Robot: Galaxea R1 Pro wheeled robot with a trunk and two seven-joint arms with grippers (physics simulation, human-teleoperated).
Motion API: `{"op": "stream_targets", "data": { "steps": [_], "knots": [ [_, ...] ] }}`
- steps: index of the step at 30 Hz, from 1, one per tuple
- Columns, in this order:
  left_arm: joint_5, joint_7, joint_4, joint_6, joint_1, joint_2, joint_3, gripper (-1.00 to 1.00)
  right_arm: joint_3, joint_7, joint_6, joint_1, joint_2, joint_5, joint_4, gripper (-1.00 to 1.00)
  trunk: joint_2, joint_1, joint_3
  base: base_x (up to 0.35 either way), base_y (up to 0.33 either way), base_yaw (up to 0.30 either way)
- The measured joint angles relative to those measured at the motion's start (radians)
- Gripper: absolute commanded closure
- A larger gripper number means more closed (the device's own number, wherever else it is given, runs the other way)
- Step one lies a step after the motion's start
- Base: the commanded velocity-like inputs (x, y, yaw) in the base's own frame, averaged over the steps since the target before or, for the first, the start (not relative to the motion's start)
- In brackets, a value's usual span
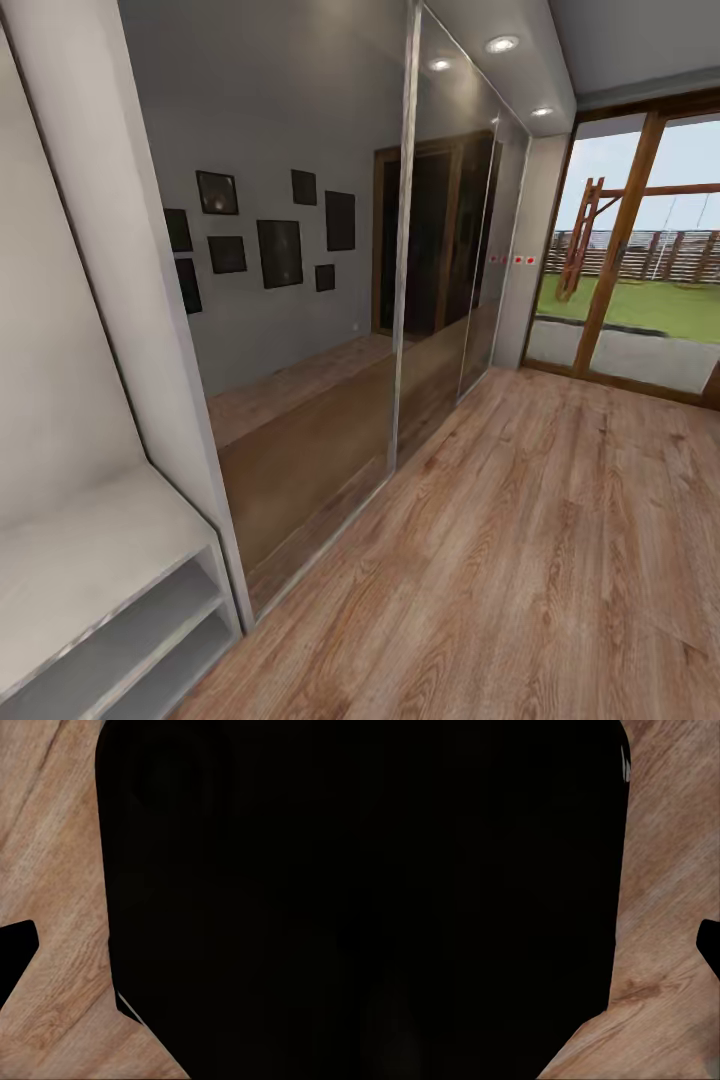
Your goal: Pick up the two gym shoes and the two sandals from the corridor floor and place them onto the hallstand (shoe rack) in the corridor, making sure they are on the rack and not on the floor. Arrange them so the two gym shoes are next to each other and the two sandals are next to each other.
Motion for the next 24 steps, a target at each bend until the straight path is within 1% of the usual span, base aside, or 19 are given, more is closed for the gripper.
{"op": "stream_targets", "data": {
  "steps": [1, 7, 19, 24],
  "knots": [
    [0.000, -0.002, -0.005, 0.000, 0.003, -0.005, 0.001, -1.00, -0.004, 0.001, -0.003, -0.001, -0.001, 0.000, 0.005, -1.00, 0.000, 0.000, 0.000, 0.000, 0.000, 0.000],
    [0.001, -0.003, -0.010, 0.000, 0.003, -0.005, 0.001, -1.00, -0.004, 0.001, -0.003, -0.001, -0.001, 0.000, 0.033, -1.00, 0.000, 0.000, 0.000, 0.000, 0.000, 0.000],
    [0.000, -0.003, -0.060, -0.002, 0.002, -0.004, 0.001, -1.00, -0.007, -0.001, -0.001, -0.002, -0.004, -0.001, -0.034, -1.00, 0.000, 0.000, 0.000, 0.000, 0.000, 0.000],
    [-0.001, -0.003, -0.089, -0.023, 0.002, -0.001, 0.001, -1.00, -0.007, -0.001, -0.001, -0.002, -0.004, -0.001, -0.062, -1.00, 0.000, 0.000, 0.000, 0.000, 0.000, 0.000]
  ]
}}
